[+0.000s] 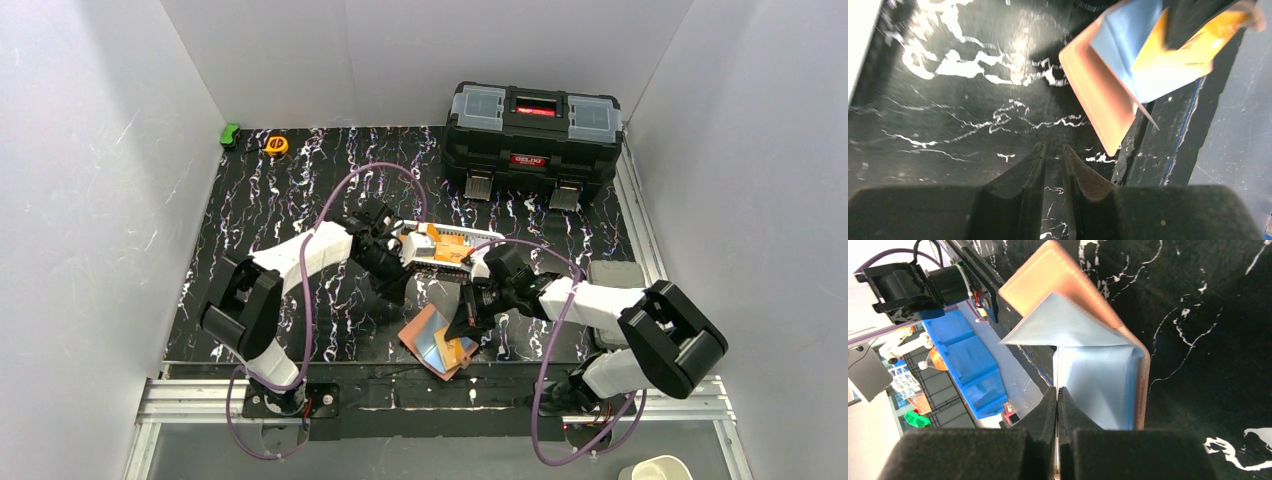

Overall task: Put the credit cards into the card holder
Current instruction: Insert the credit card into the card holder.

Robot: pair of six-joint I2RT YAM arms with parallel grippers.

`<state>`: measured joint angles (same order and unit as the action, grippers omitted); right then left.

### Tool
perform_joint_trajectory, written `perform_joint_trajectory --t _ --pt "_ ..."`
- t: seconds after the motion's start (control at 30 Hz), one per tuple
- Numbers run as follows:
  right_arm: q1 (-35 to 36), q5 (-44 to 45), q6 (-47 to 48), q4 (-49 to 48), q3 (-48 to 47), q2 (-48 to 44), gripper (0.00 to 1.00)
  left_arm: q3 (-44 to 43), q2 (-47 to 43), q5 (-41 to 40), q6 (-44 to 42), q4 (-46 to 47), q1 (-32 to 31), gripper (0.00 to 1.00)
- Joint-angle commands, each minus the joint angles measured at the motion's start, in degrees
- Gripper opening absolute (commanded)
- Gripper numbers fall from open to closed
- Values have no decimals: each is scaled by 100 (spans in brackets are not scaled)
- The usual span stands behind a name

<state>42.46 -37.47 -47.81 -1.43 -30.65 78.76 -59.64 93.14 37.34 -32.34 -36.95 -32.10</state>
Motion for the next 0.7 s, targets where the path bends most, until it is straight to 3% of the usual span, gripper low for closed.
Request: perform_joint_trajectory --t 0.0,0.33,0.67 --pt "16 -31 87 -106 -264 231 1 -614 -433 764 56 -567 4 20" --pt "26 -46 194 -222 -513 564 1 -298 -20 1173 735 -577 -139 57" --pt "25 -7 296 -211 -341 484 1 -415 694 1510 922 -392 -160 64"
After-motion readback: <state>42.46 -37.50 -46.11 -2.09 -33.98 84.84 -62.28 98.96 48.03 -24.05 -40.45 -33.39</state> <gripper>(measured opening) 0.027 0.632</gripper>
